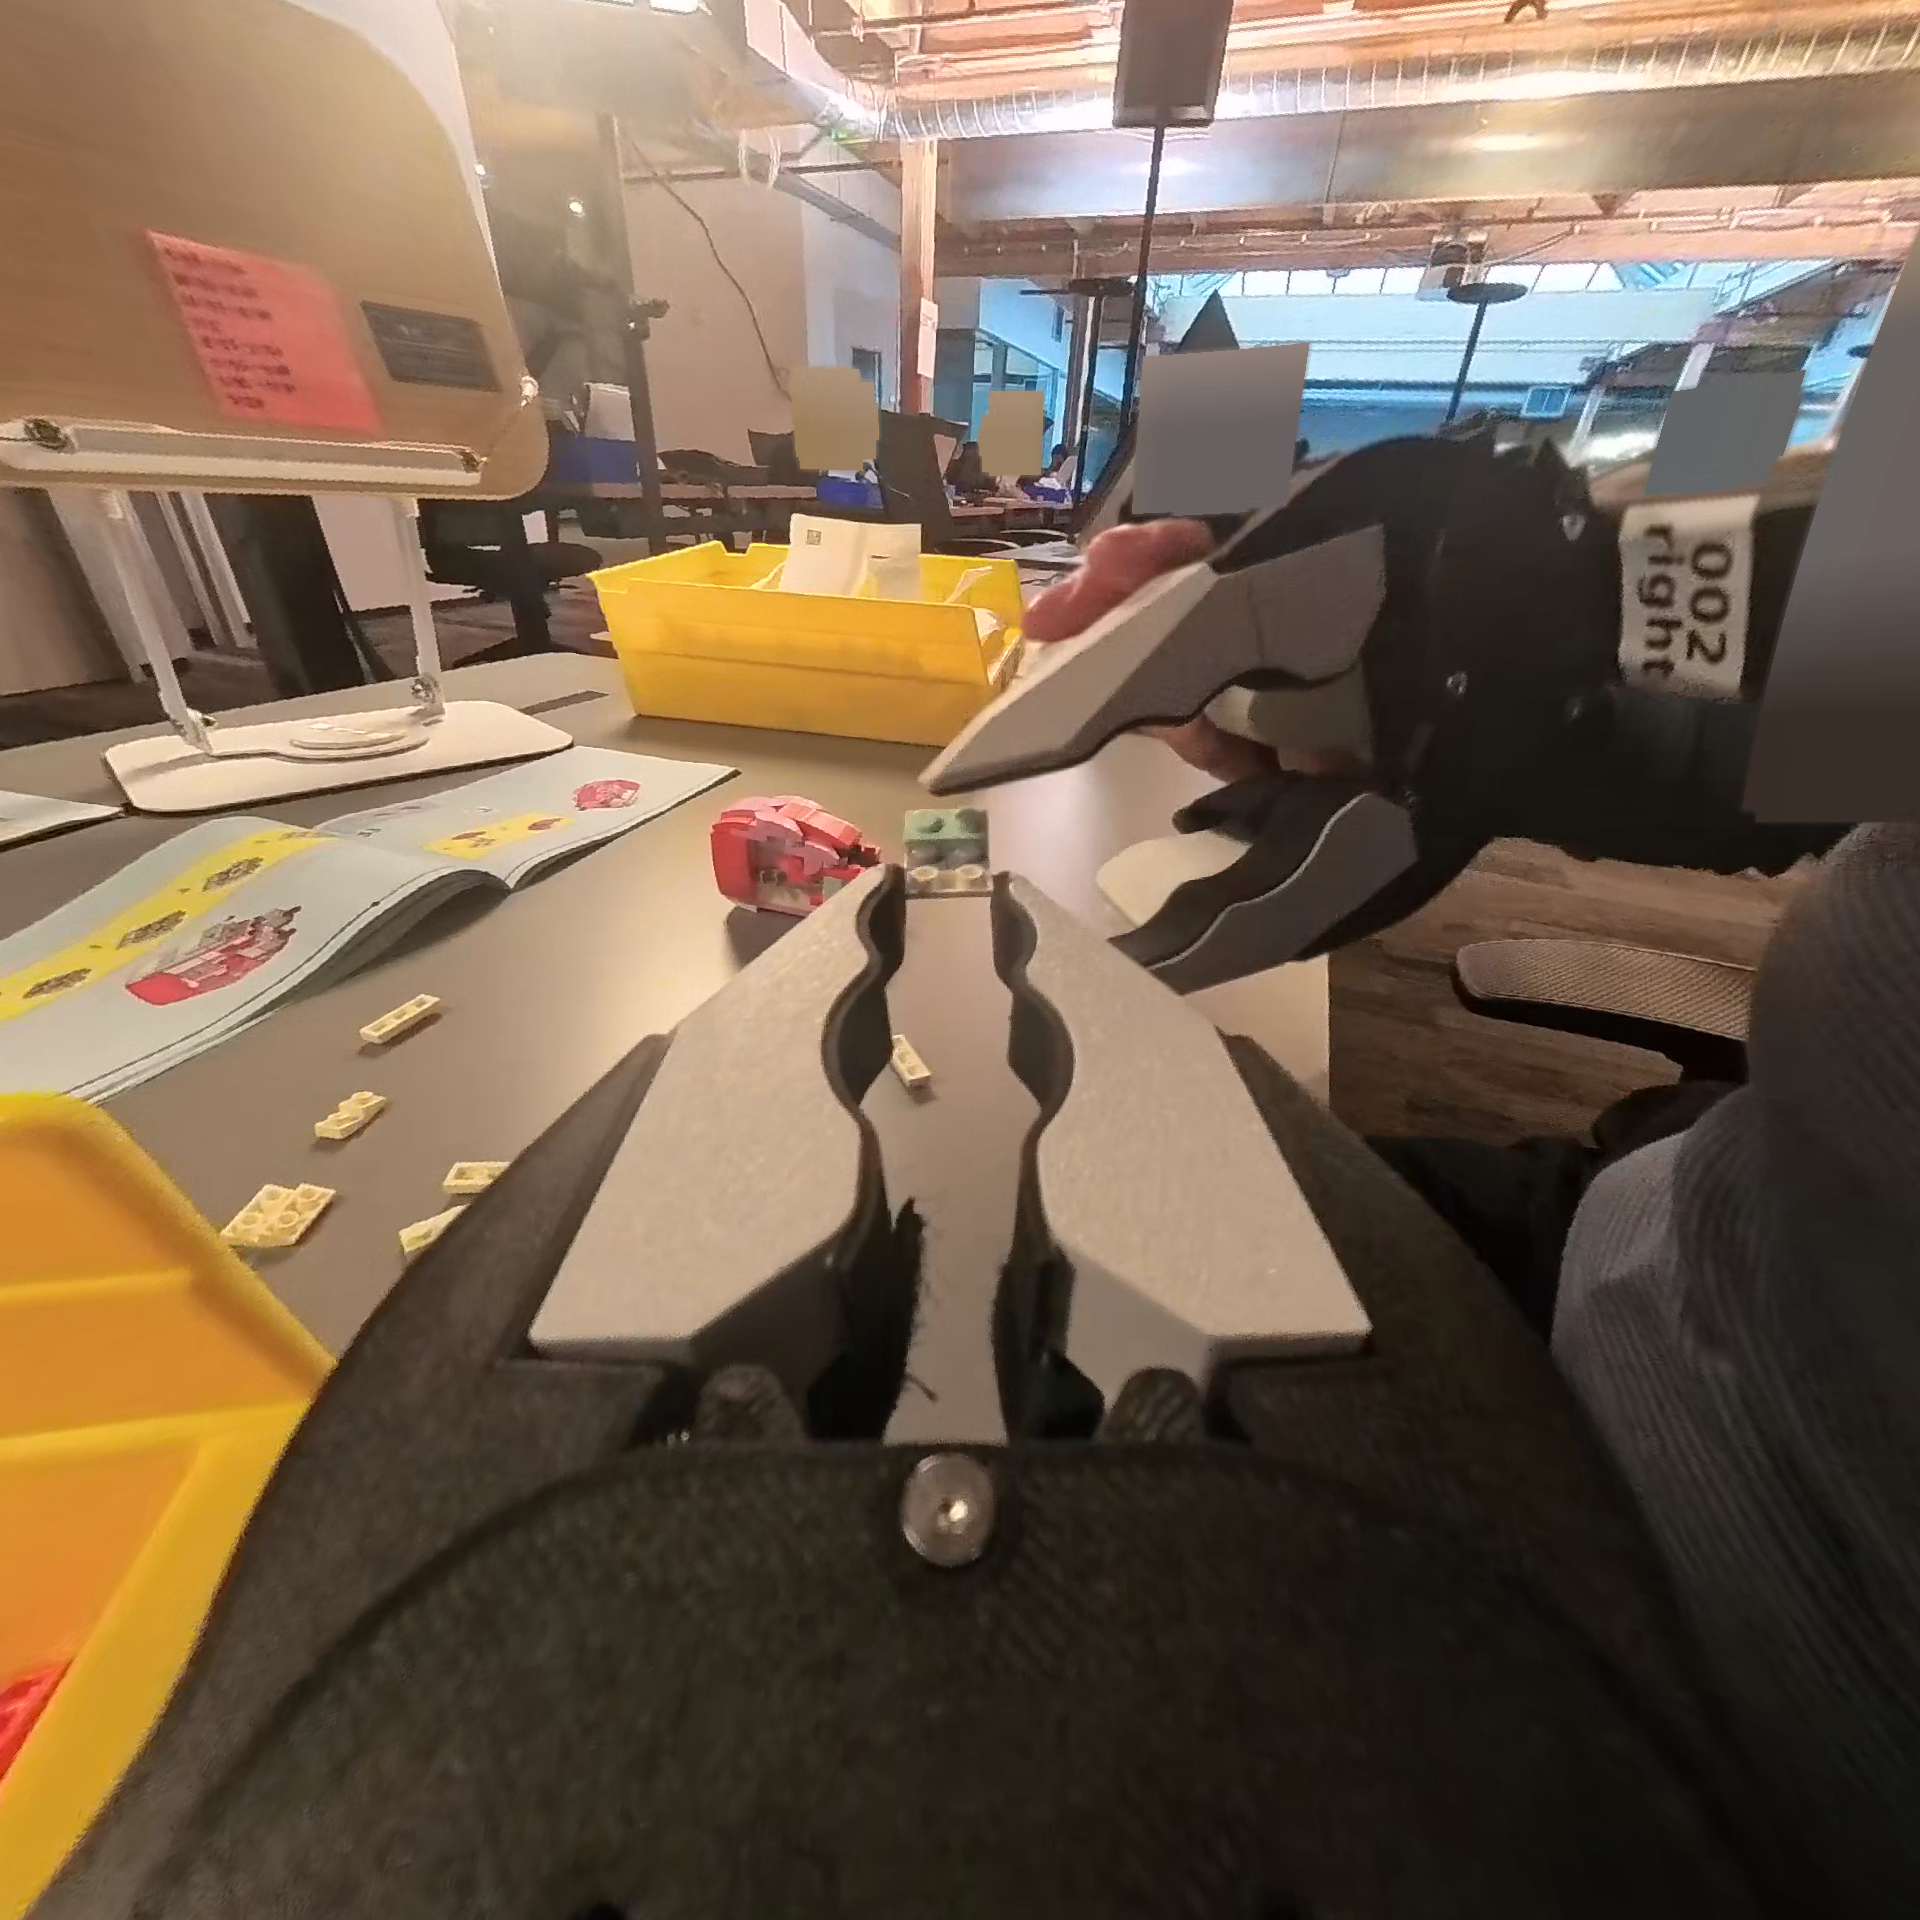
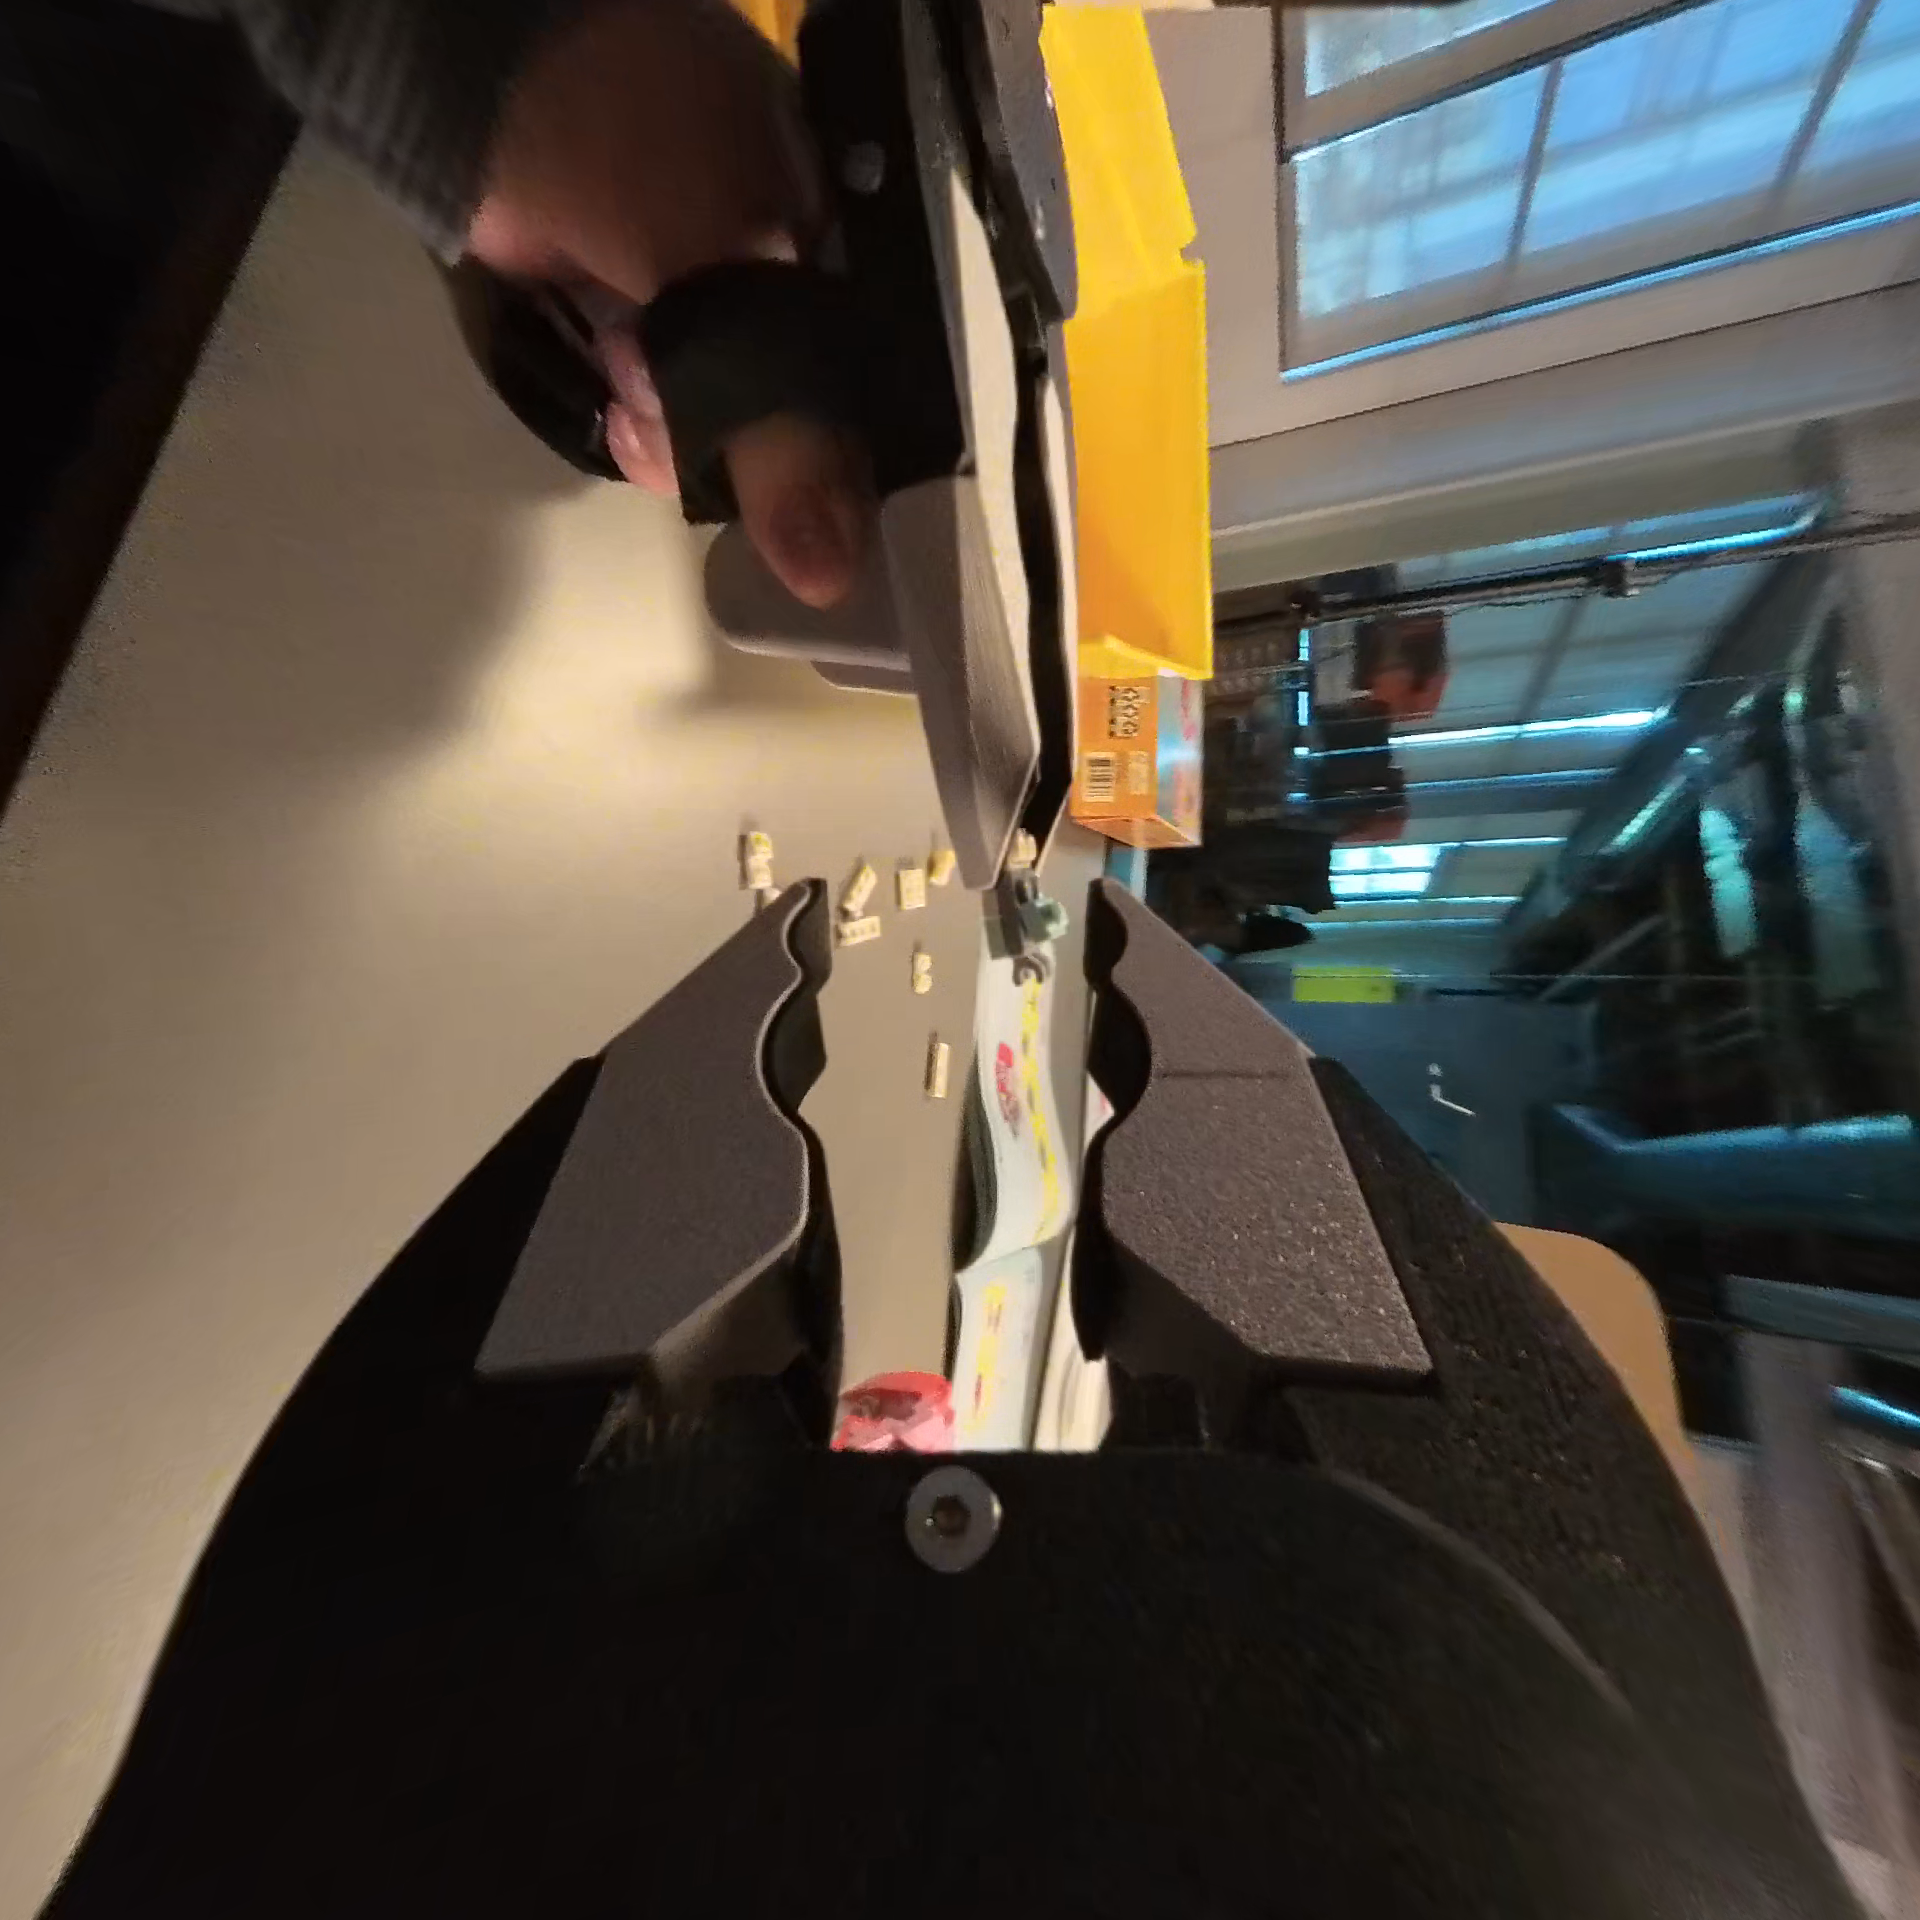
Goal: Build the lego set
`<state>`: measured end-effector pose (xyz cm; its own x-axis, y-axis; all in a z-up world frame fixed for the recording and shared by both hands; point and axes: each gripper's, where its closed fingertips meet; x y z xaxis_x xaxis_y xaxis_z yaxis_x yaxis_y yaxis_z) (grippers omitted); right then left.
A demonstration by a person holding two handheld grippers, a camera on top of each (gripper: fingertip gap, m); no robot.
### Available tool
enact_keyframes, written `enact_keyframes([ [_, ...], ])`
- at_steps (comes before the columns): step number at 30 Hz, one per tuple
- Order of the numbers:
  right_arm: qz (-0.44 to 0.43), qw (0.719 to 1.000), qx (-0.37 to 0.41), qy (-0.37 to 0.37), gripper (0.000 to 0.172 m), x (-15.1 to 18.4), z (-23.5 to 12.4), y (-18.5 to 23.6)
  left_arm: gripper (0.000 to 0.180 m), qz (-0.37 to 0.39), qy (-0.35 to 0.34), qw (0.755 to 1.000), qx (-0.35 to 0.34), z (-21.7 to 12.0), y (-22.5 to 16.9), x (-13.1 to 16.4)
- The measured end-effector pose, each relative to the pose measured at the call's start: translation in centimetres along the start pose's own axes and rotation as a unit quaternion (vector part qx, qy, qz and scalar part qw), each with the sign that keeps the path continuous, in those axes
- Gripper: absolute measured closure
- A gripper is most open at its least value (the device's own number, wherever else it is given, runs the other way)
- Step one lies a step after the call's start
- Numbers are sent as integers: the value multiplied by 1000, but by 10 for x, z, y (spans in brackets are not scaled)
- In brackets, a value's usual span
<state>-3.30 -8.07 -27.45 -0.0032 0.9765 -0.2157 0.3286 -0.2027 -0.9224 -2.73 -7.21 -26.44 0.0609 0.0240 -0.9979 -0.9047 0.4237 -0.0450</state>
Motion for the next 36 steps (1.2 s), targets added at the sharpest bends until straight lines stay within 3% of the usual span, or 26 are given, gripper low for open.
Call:
enact_keyframes([
  [5,-33,999,26,28,124,6,8,-2,165,3,4,1000,1,1,-1,1],
  [15,-31,997,65,42,157,12,10,-11,165,-2,14,1000,6,2,-2,4],
  [28,-35,995,88,26,160,12,9,-11,165,-35,16,999,15,4,-1,5],
  [33,18,998,66,8,160,13,9,-10,165,-42,17,999,17,4,-1,5],
  [36,102,994,44,-15,159,12,9,-9,165,-52,13,998,22,4,-1,4],
])
Point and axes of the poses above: each gripper's, where its closed fingertips meet, z out along the fingers, x out of its underside, y = z × x across the jaws
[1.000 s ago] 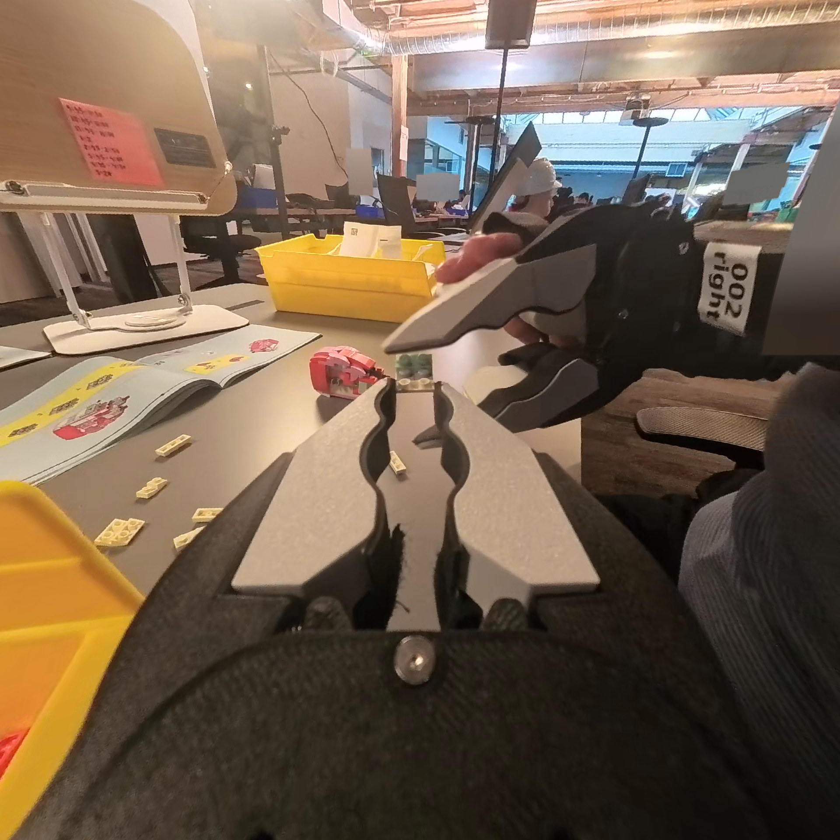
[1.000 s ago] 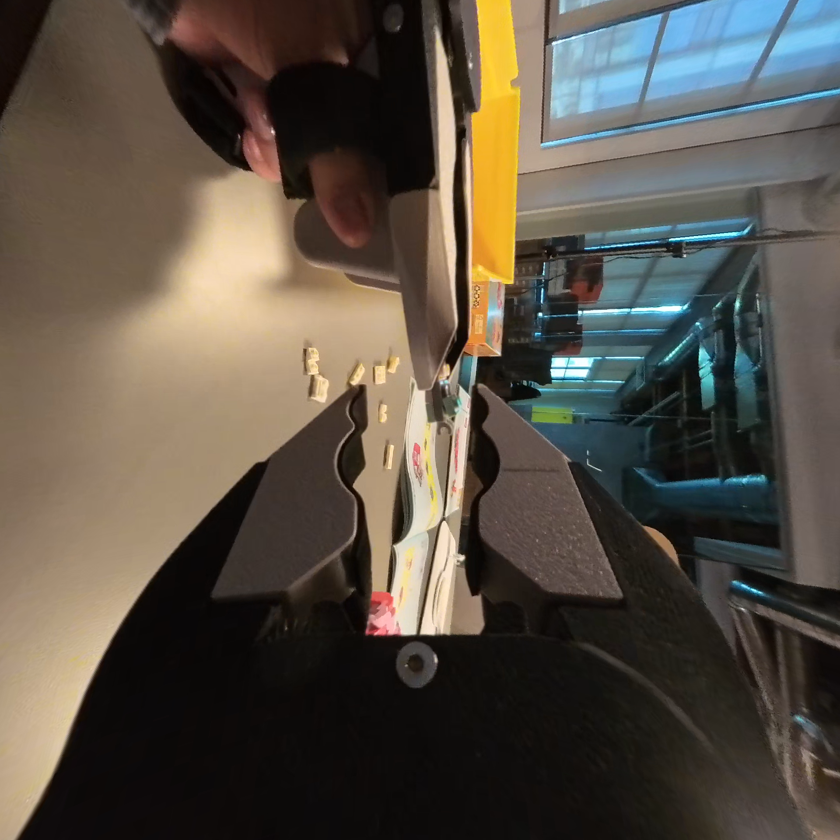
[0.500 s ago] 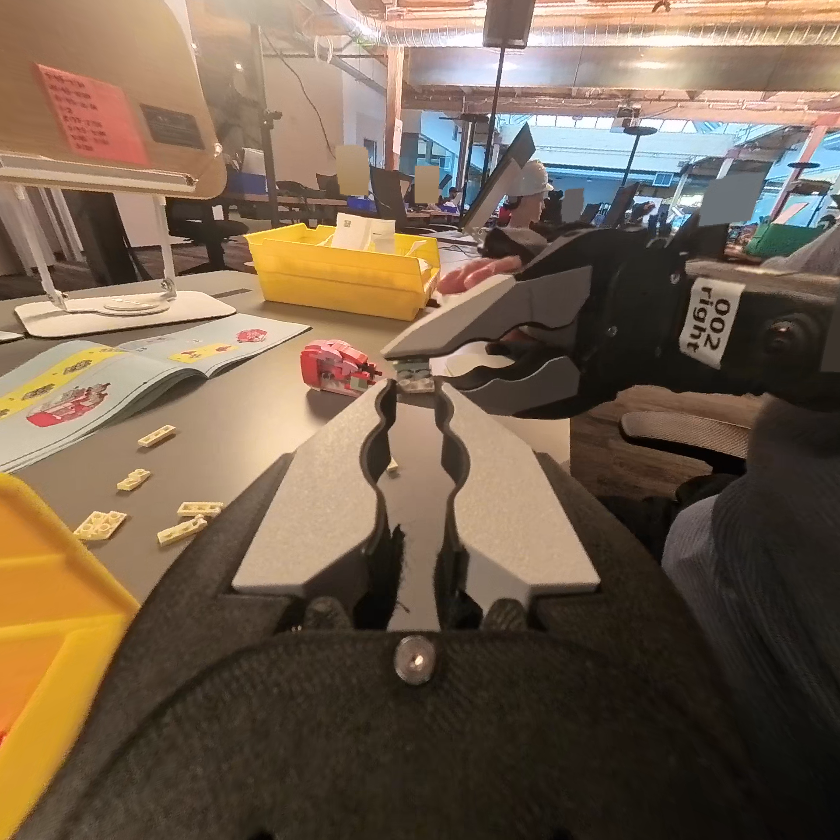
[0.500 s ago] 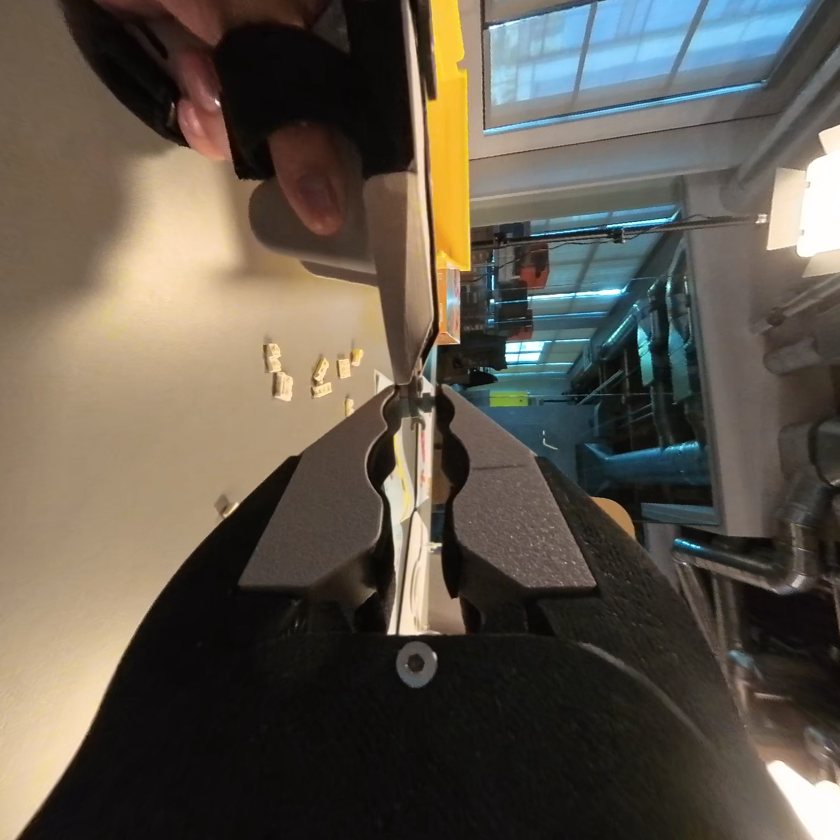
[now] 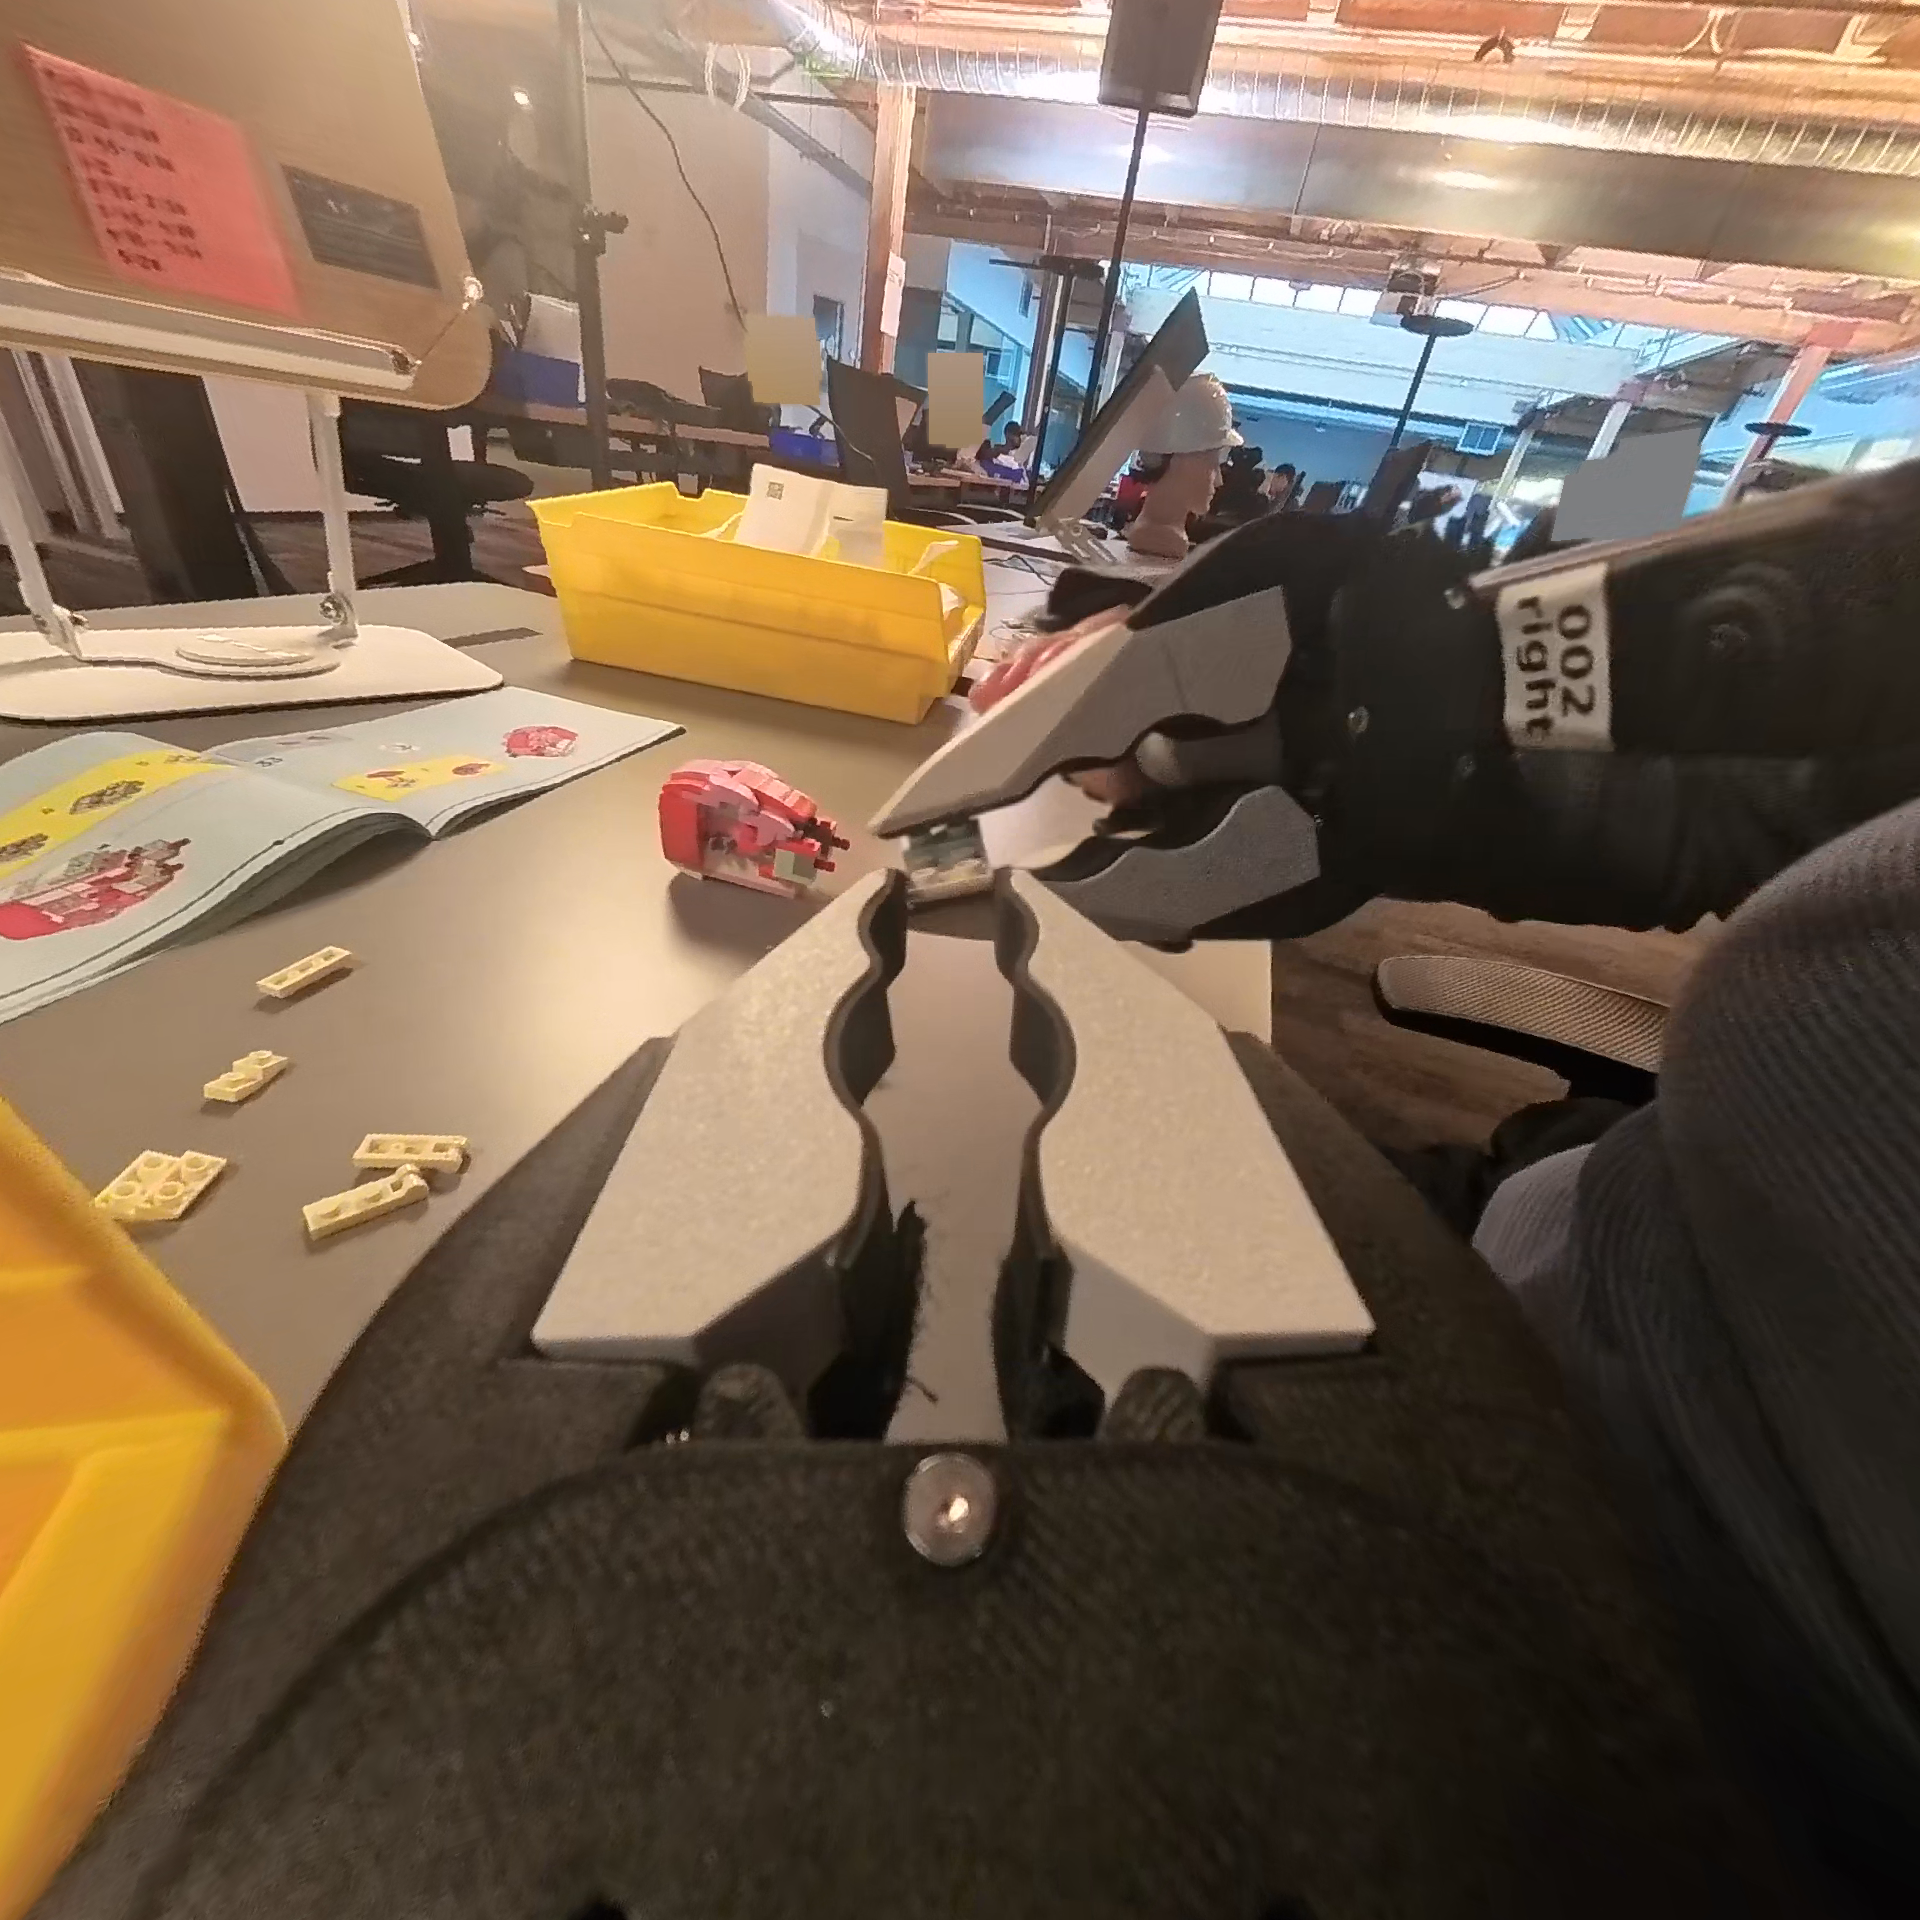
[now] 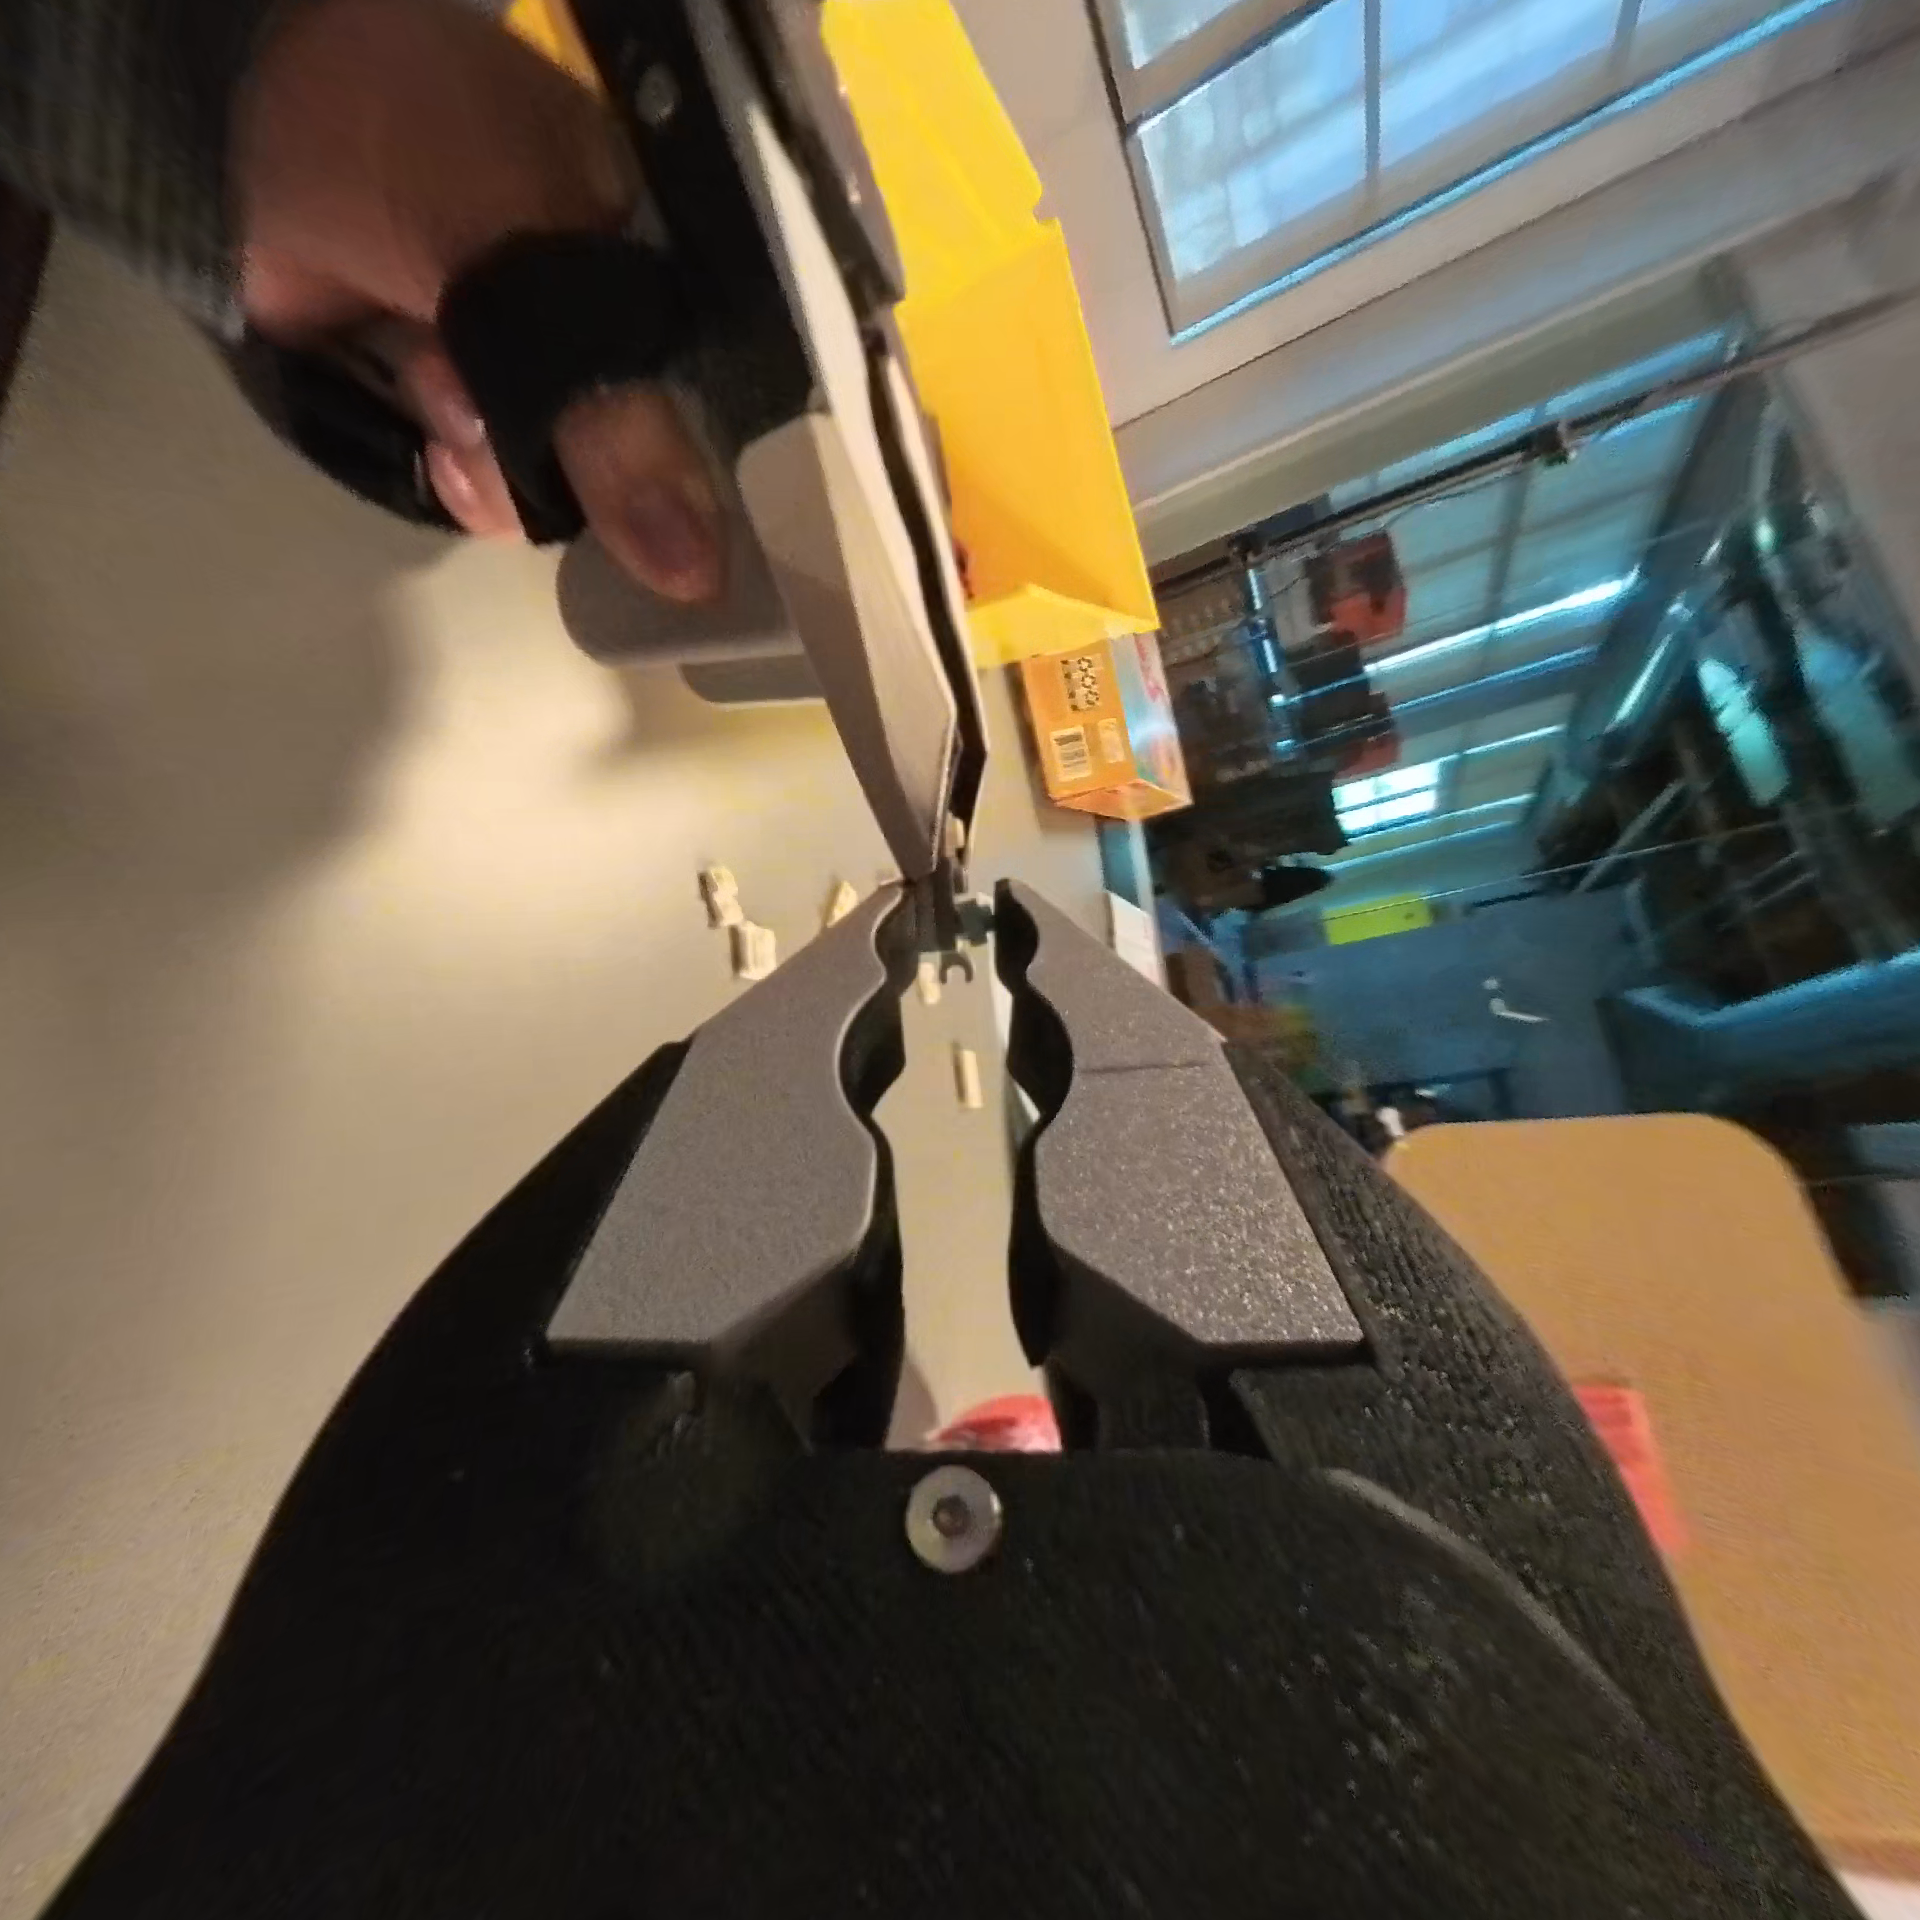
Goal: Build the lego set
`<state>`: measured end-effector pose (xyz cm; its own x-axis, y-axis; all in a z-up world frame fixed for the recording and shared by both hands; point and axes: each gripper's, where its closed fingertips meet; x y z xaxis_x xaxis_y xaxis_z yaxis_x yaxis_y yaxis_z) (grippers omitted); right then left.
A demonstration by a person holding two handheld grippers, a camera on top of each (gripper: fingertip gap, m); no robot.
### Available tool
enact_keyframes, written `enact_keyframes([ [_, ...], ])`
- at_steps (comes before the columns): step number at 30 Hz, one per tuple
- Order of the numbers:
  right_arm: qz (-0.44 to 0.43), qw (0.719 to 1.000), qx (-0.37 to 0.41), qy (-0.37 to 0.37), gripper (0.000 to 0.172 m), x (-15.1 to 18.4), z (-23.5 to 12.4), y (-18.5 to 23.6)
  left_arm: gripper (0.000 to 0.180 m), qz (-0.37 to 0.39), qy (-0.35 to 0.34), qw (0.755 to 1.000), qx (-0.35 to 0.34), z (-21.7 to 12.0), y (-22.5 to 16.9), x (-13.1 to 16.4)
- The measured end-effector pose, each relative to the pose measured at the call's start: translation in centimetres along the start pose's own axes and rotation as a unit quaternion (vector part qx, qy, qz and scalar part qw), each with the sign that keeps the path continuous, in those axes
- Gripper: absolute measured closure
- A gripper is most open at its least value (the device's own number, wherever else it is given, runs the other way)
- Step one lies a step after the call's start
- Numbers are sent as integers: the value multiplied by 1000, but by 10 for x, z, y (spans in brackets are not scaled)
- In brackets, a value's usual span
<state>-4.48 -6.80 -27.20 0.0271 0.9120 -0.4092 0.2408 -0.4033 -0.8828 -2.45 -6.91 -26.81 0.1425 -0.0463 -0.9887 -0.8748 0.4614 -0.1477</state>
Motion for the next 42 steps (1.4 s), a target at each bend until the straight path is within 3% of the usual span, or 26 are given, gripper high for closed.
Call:
enact_keyframes([
  [5,33,999,-7,-11,157,0,-2,1,165,-1,3,1000,0,1,0,1],
  [14,-42,998,46,-6,161,-2,-3,-3,165,-23,-12,1000,11,0,-1,-3],
  [24,22,998,64,-8,161,-5,-1,-6,165,-41,-29,999,18,-2,0,-7],
  [25,33,997,68,-17,156,-6,-2,-8,165,-41,-32,999,16,-3,1,-7],
  [26,36,997,68,-20,137,-6,-2,-9,165,-42,-35,998,12,-4,2,-8],
  [29,47,997,56,-12,115,4,-1,-6,165,-46,-45,998,9,-6,4,-10],
  [34,20,990,132,-42,118,31,-17,-23,165,-27,-51,998,-8,-6,6,-12],
  [38,200,950,227,-73,120,83,-45,-68,165,13,-40,999,-6,-3,0,-9],
  [42,238,924,291,-72,127,130,-64,-92,165,28,-33,999,-11,-1,-2,-8],
])
Point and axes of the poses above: each gripper's, where its closed fingertips meet, z out along the fingers, x out of its underside, y = z × x across the jaws
